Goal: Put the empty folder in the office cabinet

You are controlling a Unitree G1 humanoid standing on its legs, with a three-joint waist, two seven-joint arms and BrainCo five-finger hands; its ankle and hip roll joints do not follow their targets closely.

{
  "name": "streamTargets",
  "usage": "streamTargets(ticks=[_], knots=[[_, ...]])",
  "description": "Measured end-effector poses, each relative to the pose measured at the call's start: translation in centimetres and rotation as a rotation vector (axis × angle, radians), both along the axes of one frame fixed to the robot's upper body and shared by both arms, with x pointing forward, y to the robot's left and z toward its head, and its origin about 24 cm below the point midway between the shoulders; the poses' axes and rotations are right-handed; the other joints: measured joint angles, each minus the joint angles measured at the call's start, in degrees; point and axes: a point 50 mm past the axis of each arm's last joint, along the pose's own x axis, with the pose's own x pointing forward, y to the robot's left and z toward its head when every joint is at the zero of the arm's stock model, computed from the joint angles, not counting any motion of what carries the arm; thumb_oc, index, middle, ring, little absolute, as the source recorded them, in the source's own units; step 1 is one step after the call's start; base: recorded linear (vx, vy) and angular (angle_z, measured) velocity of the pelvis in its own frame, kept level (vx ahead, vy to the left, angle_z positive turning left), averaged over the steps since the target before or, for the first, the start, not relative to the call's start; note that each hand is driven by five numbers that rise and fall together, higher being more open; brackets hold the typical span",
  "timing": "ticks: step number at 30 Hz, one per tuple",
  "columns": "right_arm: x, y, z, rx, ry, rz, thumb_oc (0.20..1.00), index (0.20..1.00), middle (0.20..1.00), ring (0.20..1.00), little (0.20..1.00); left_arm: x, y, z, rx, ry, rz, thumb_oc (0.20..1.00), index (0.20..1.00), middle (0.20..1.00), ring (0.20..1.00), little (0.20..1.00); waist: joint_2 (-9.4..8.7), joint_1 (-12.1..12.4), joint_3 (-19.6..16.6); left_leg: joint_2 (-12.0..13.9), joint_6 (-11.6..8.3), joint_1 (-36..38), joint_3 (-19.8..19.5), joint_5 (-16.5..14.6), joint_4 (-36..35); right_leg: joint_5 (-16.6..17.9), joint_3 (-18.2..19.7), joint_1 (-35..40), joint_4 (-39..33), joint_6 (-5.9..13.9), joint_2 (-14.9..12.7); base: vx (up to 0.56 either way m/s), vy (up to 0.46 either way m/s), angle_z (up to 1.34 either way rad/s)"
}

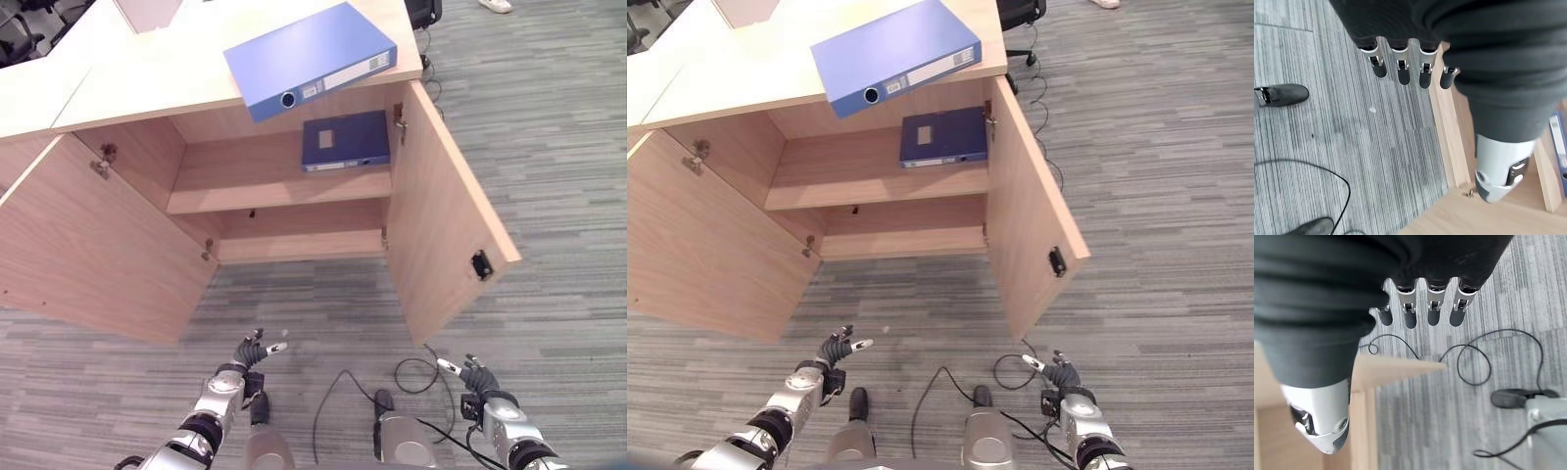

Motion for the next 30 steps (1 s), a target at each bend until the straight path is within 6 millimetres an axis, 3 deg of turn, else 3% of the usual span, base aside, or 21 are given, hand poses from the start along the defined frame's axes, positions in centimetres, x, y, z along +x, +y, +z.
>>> streamTargets(ticks=[4,5,6,8,9,10,11,14,15,17,18,24,26,30], knots=[[-0.4,0.1,-0.3,0.001,0.015,0.005,1.0,1.0,1.0,1.0,1.0,0.2,-0.4,0.1,-0.022,-0.011,0.003,1.0,1.0,1.0,1.0,1.0,2.3,-0.37,0.15,0.02,0.35,0.71,3.1,0.28,-0.12,2.15,1.58,1.81,-4.04,3.71,-0.72,0.03,0.229,-0.37],[-1.1,-0.2,-0.6,-0.007,0.044,-0.002,1.0,1.0,1.0,1.0,1.0,0.1,-0.8,0.1,-0.032,-0.017,0.002,1.0,1.0,1.0,1.0,1.0,3.87,-0.26,-0.3,-0.04,2.35,1.57,3.84,1.57,1.09,3.04,2.07,2.08,-5.46,5.52,-0.56,-0.05,0.36,-0.26],[-1.6,0.5,-1.2,0.011,0.067,0.006,1.0,1.0,1.0,1.0,1.0,1.0,-0.8,0.9,-0.042,-0.058,0.014,1.0,1.0,1.0,1.0,1.0,2.25,-0.32,0.48,-2.77,1.0,1.07,4.91,-3.6,1.54,3.68,2.3,1.9,-6.57,7.75,-4.08,-0.07,0.242,-0.16],[-2.0,2.1,-1.9,0.034,0.101,0.053,1.0,1.0,1.0,1.0,1.0,2.5,-0.3,2.3,-0.027,-0.124,0.01,1.0,1.0,1.0,1.0,1.0,-0.6,0.19,1.44,-5.77,1.93,0.39,5.88,-6.22,1.33,5.1,3.51,1.14,-8.21,10.1,-6.97,-0.09,0.273,-0.08],[-1.0,4.6,-2.2,0.085,0.087,0.097,1.0,1.0,1.0,1.0,1.0,3.6,1.4,3.5,0.021,-0.167,0.015,1.0,1.0,1.0,1.0,1.0,-4.33,0.92,2.78,-8.58,3.1,-0.36,7.87,-6.79,1.12,7.44,4.53,-0.03,-10.48,10.98,-9.47,-0.07,0.2,-0.38],[-0.4,6.1,-2.2,0.111,0.077,0.126,1.0,1.0,1.0,1.0,1.0,3.8,2.4,3.9,0.047,-0.176,0.027,1.0,1.0,1.0,1.0,1.0,-5.5,1.26,2.96,-9.3,3.73,-0.59,9.18,-6.98,0.98,8.6,4.65,-0.29,-11.55,11.05,-10.51,-0.03,0.201,-0.71],[0.7,7.9,-2.0,0.148,0.05,0.158,1.0,1.0,1.0,1.0,1.0,3.7,3.6,4.1,0.082,-0.177,0.038,1.0,1.0,1.0,1.0,1.0,-6.48,2.39,2.61,-9.88,4.52,-0.29,11.6,-7.49,1.12,12.12,2.38,-1.08,-12.6,10.96,-10.67,0.0,0.18,-0.75],[3.1,9.3,-0.5,0.163,-0.042,0.21,1.0,1.0,1.0,1.0,1.0,3.5,4.2,4.5,0.089,-0.201,0.042,1.0,1.0,1.0,1.0,1.0,-6.51,3.85,2.55,-10.6,5.68,0.87,13.75,-9.16,1.71,13.91,-2.76,-0.66,-13.14,11.08,-11.37,0.0,0.226,-0.43],[3.6,9.3,-0.2,0.162,-0.066,0.215,1.0,1.0,1.0,1.0,1.0,3.5,4.0,4.7,0.081,-0.217,0.035,1.0,1.0,1.0,1.0,1.0,-6.4,3.78,2.41,-10.7,5.68,0.84,13.65,-9.22,1.76,13.88,-2.94,-0.48,-13.04,11.11,-11.25,0.02,0.245,0.06],[4.2,9.2,0.4,0.162,-0.105,0.213,1.0,1.0,1.0,1.0,1.0,3.2,3.6,4.4,0.062,-0.21,0.042,1.0,1.0,1.0,1.0,1.0,-6.32,3.88,2.38,-10.69,5.84,1.05,12.63,-9.47,1.85,12.28,-1.93,-0.58,-11.08,12.45,-11.1,0.03,0.155,0.15],[4.3,8.9,0.5,0.163,-0.112,0.196,1.0,1.0,1.0,1.0,1.0,2.6,3.4,3.8,0.056,-0.187,0.039,1.0,1.0,1.0,1.0,1.0,-6.72,3.61,1.9,-10.42,5.84,1.69,12.25,-9.47,1.73,10.15,-0.51,-0.5,-9.78,12.02,-10.34,0.04,0.07,0.06],[5.2,7.7,1.3,0.141,-0.148,0.157,1.0,1.0,1.0,1.0,1.0,0.6,4.1,2.4,0.061,-0.121,0.067,1.0,1.0,1.0,1.0,1.0,-6.94,2.8,0.82,-5.75,4.3,3.02,13.19,-8.16,0.48,9.79,-0.54,0.34,-12.04,12.12,-5.5,0.09,0.013,-0.15],[4.5,5.5,1.3,0.093,-0.143,0.118,1.0,1.0,1.0,1.0,1.0,0.5,2.5,1.8,0.02,-0.109,0.049,1.0,1.0,1.0,1.0,1.0,-5.69,1.76,0.0,-5.33,4.33,3.87,12.13,-8.12,0.67,9.82,-0.94,3.53,-15.38,11.89,-5.0,0.11,-0.065,0.09],[3.9,3.7,1.5,0.065,-0.139,0.084,1.0,1.0,1.0,1.0,1.0,0.5,1.3,1.6,-0.007,-0.107,0.036,1.0,1.0,1.0,1.0,1.0,-3.4,1.1,-1.3,-4.61,4.83,3.92,12.04,-7.77,1.71,9.43,-1.35,4.12,-15.37,11.36,-4.45,0.14,-0.139,0.02]])
